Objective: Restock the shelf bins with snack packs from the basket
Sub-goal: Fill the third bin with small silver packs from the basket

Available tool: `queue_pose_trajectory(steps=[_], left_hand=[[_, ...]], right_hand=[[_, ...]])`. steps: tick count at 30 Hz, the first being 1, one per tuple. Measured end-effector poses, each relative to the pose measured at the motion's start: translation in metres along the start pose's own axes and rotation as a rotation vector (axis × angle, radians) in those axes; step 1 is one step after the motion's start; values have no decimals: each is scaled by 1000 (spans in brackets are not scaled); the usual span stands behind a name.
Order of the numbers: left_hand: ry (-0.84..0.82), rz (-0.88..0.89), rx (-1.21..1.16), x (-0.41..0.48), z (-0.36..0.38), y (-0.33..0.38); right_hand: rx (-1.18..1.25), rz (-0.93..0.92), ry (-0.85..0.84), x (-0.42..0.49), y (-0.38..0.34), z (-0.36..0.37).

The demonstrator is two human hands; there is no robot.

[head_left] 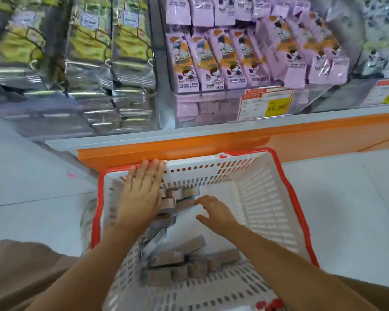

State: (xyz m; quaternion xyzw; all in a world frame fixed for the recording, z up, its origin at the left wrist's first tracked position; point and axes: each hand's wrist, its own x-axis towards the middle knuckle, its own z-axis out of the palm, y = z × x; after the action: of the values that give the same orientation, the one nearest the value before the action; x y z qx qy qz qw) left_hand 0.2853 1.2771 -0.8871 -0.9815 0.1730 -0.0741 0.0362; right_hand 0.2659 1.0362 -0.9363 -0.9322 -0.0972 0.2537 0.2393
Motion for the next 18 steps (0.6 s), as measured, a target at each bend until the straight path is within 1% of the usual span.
queue_pose_trajectory(steps=[7, 12, 15, 18], left_hand=[[54, 13, -10, 0, 9, 1], [70, -4, -30, 0, 10, 4], [42, -22, -45, 0, 10, 5], [18, -19, -49, 0, 10, 4]], right_hand=[[-97, 19, -91, 32, -2, 33], [-214, 97, -76, 39, -7, 55], [-295, 88, 4, 36, -5, 64], [-205, 54, 79, 30, 1, 66]])
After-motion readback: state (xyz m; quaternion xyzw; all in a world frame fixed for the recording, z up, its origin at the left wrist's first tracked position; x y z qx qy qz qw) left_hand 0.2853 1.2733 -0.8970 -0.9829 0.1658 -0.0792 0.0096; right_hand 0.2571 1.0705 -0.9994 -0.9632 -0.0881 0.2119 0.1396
